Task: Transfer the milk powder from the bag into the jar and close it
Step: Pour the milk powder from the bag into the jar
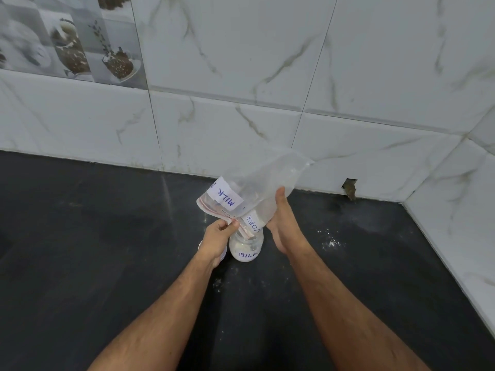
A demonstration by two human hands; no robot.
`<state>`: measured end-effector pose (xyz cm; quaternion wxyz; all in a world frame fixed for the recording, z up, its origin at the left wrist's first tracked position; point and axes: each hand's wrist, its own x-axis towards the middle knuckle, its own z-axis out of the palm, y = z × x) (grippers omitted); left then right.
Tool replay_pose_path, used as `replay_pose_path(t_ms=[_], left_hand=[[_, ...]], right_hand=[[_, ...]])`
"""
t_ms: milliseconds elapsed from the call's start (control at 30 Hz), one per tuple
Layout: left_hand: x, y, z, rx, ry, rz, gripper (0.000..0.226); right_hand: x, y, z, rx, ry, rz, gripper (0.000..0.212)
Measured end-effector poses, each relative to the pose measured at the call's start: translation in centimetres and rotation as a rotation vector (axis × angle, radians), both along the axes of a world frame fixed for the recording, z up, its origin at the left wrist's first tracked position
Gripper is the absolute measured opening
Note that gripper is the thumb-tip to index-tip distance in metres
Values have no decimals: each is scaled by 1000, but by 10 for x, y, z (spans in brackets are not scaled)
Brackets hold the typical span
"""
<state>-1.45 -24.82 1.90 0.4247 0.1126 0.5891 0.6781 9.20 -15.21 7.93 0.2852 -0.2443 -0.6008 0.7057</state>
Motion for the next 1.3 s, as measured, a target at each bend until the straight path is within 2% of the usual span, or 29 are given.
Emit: replay_pose_path(t_ms=[133, 233, 300, 533, 600, 667, 733, 867, 1033, 1133, 1300], left_hand=[[0, 0, -1, 3, -4, -6, 21], [-1, 1, -3, 15, 6, -7, 25], [-1, 1, -3, 18, 6, -10, 26], [-2, 2, -1, 26, 41, -30, 28], [-3, 2, -1, 43, 48, -31, 28], [-3, 1, 0, 56, 57, -44, 27], [-3, 0, 1, 62, 73, -65, 27], [-5, 0, 0, 64, 87, -83, 26], [-6, 1, 3, 79, 72, -120, 24], [-7, 0, 6, 93, 108, -147, 30], [-8, -2, 9, 38, 133, -164, 19]], right_hand=[[0, 1, -1, 53, -8, -51, 87], [-1, 3, -3, 133, -63, -38, 56], [0, 7, -4, 158, -80, -63, 44], [4, 9, -1, 170, -49, -61, 43], [4, 8, 0, 180, -41, -47, 49], [7, 8, 1, 160, -19, -26, 67], [11, 9, 1, 108, 21, 7, 84], [16, 9, 3, 2, 104, 59, 99], [19, 13, 5, -170, 203, 71, 127], [23, 18, 1, -257, 258, 91, 133], [20, 18, 1, -147, 158, 95, 125]])
